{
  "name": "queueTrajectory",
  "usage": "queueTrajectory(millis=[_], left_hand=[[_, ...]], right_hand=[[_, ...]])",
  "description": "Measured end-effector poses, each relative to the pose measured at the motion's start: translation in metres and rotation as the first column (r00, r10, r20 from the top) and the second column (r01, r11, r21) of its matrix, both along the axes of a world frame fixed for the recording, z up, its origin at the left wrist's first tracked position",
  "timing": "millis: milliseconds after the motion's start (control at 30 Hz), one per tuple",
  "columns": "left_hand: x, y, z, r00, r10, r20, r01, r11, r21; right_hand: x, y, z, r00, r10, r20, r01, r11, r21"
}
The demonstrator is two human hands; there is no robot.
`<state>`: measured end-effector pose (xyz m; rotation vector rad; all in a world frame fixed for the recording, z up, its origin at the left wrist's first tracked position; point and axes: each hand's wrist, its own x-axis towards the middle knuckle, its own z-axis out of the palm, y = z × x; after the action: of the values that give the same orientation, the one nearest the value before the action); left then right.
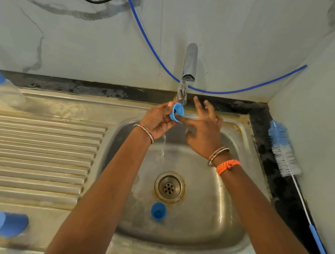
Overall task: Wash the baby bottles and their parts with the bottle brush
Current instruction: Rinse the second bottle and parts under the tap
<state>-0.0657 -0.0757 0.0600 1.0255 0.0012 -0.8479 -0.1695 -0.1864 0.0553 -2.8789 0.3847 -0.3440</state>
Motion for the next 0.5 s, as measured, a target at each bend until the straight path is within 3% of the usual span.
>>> queueTrajectory(millis=[67,133,200,267,300,333,433,500], left_hand=[[0.001,0.001,0.002,0.998,-0.048,0.044,0.046,0.997,0.056],[0.002,-0.001,0.005,0.994,-0.070,0.079,0.064,0.995,0.078],[-0.001,-0.005,0.005,0.993,-0.061,0.096,0.051,0.994,0.099],[-0.002,-0.007,0.005,0.998,-0.012,0.068,0.005,0.994,0.111],[-0.001,-0.007,0.005,0.999,0.014,0.050,-0.020,0.993,0.120],[0.001,-0.007,0.005,0.999,0.027,0.038,-0.032,0.990,0.138],[0.004,-0.004,0.010,0.998,-0.054,0.016,0.048,0.961,0.272],[0.004,-0.005,0.010,0.994,-0.100,0.034,0.079,0.922,0.378]], right_hand=[[-0.003,-0.008,0.001,1.000,-0.005,0.019,0.010,0.966,-0.258],[-0.005,0.003,0.002,0.996,-0.062,0.061,0.076,0.963,-0.259],[-0.001,0.020,-0.001,0.988,-0.150,0.030,0.150,0.989,-0.015],[0.005,0.025,-0.001,0.984,-0.167,-0.056,0.176,0.908,0.380],[0.006,0.023,-0.003,0.989,-0.143,-0.035,0.142,0.862,0.487],[0.006,0.018,-0.004,0.992,-0.127,-0.007,0.115,0.869,0.482],[0.003,0.007,-0.006,0.989,-0.125,0.083,0.114,0.985,0.126],[0.003,0.008,-0.006,0.980,-0.092,0.178,0.096,0.995,-0.015]])
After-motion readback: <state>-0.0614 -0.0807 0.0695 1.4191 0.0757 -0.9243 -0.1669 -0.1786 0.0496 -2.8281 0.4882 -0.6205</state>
